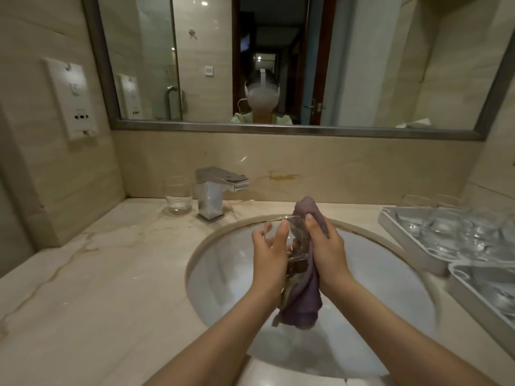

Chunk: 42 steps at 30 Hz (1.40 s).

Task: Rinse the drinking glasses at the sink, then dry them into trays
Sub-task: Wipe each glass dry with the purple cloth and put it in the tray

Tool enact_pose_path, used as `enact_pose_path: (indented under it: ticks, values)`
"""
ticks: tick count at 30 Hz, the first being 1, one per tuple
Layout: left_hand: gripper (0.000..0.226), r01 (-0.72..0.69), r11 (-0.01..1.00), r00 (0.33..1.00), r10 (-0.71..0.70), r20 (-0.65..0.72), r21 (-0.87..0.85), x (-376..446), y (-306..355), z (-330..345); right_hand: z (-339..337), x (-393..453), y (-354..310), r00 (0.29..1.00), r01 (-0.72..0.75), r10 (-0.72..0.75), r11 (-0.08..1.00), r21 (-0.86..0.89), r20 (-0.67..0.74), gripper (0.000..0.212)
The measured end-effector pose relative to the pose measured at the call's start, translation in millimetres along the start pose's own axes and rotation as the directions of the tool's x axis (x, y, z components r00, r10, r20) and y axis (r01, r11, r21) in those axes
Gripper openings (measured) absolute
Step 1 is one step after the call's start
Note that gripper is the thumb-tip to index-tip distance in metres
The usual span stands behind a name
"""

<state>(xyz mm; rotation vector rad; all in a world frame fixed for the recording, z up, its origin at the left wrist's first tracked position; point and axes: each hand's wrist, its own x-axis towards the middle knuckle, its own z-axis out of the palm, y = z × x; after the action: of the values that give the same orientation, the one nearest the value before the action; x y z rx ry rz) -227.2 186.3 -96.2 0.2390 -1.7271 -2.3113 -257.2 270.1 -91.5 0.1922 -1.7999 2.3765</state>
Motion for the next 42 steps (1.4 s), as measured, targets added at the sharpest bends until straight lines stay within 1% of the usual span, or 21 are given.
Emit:
enact_pose_path:
  ticks: [3,6,8,10,13,15,16,17,19,22,24,25,27,29,31,32,34,37,39,40,42]
  values:
    - [0.058,0.02,0.995,0.998,-0.026,0.061,0.099,6.1,-0.4,-9.1,4.9,2.2,9.2,0.999,0.043,-0.043,0.999,-0.013,-0.026,0.013]
    - [0.078,0.004,0.988,0.994,-0.02,0.103,0.153,12.0,-4.3,-13.4,-1.4,1.7,12.9,0.992,0.109,-0.115,0.988,-0.109,-0.045,0.016]
    - [0.066,-0.017,0.993,0.996,0.007,0.091,0.115,13.9,-5.2,-12.7,-7.6,-2.2,10.8,0.98,0.19,-0.197,0.96,-0.204,-0.012,0.024]
    - [0.052,0.003,1.0,1.0,-0.003,0.023,0.001,14.1,-7.1,-10.5,-10.9,-10.7,12.1,0.944,0.328,-0.32,0.895,-0.303,0.077,0.033]
    - [0.043,0.02,0.991,0.988,-0.039,-0.149,-0.129,12.3,-7.8,-11.2,-4.7,-25.4,25.5,0.845,0.535,-0.464,0.71,-0.458,0.267,0.04]
    - [0.04,0.007,0.989,0.985,-0.033,-0.171,-0.148,10.8,-7.8,-9.9,1.6,-25.3,33.4,0.797,0.595,-0.529,0.602,-0.532,0.292,0.044]
    - [0.039,0.001,0.993,0.987,-0.021,-0.158,-0.121,10.0,-8.4,-8.9,4.0,-22.6,34.6,0.78,0.609,-0.562,0.577,-0.544,0.277,0.044]
    - [0.04,-0.009,0.996,0.991,-0.003,-0.136,-0.088,8.2,-8.5,-7.5,5.3,-19.7,33.8,0.773,0.61,-0.587,0.584,-0.536,0.241,0.042]
    - [0.038,-0.028,0.998,0.995,0.022,-0.101,-0.054,2.9,-7.0,-2.8,5.1,-14.4,29.0,0.816,0.558,-0.561,0.697,-0.451,0.142,0.031]
    - [0.038,-0.054,0.998,0.998,0.055,-0.027,0.026,2.1,-12.3,-0.9,0.0,-9.0,21.7,0.944,0.326,-0.329,0.9,-0.289,0.042,0.01]
    - [0.033,-0.058,0.995,0.998,0.055,0.033,0.084,-0.9,-12.9,-0.3,-5.0,-5.0,16.1,0.984,0.179,-0.18,0.967,-0.181,0.01,0.005]
    - [0.031,-0.049,0.994,0.997,0.042,0.069,0.096,-1.6,-13.6,-0.6,-7.1,-3.9,13.6,0.989,0.145,-0.147,0.977,-0.158,0.0,0.006]
    - [0.034,-0.041,0.99,0.99,0.022,0.136,0.138,-1.3,-13.8,-2.1,-11.4,-4.0,9.7,0.99,0.132,-0.136,0.982,-0.134,-0.024,0.006]
    - [0.05,-0.033,0.983,0.981,-0.003,0.194,0.182,-2.1,-9.8,-2.7,-15.0,-4.2,8.9,0.99,0.13,-0.135,0.985,-0.11,-0.041,0.006]
    - [0.072,-0.015,0.98,0.981,-0.024,0.191,0.197,3.4,-10.9,-5.5,-15.1,-6.0,8.0,0.992,0.116,-0.12,0.987,-0.107,-0.033,0.005]
    - [0.073,-0.006,0.981,0.986,-0.026,0.166,0.191,5.6,-10.5,-6.6,-14.1,-7.4,8.0,0.992,0.123,-0.126,0.985,-0.12,-0.017,0.007]
    - [0.064,-0.01,0.994,0.997,0.001,0.081,0.111,5.9,-6.2,-6.7,-12.4,-11.3,9.8,0.972,0.236,-0.233,0.949,-0.21,0.039,0.015]
    - [0.06,0.041,0.994,0.992,-0.051,-0.112,-0.097,11.5,-6.9,-8.3,-8.1,-21.2,19.8,0.841,0.541,-0.475,0.72,-0.435,0.26,0.032]
    - [0.047,0.005,0.992,0.98,-0.031,-0.199,-0.13,10.3,-6.2,-11.0,-3.3,-23.6,30.3,0.777,0.628,-0.518,0.601,-0.495,0.357,0.038]
    - [0.044,-0.012,0.993,0.979,-0.012,-0.205,-0.117,11.4,-7.7,-12.6,-0.3,-22.4,34.0,0.777,0.627,-0.523,0.592,-0.507,0.352,0.04]
    - [0.04,-0.051,0.998,0.981,0.045,-0.187,-0.031,8.0,-8.7,-12.2,5.0,-17.5,34.0,0.821,0.567,-0.506,0.665,-0.486,0.265,0.038]
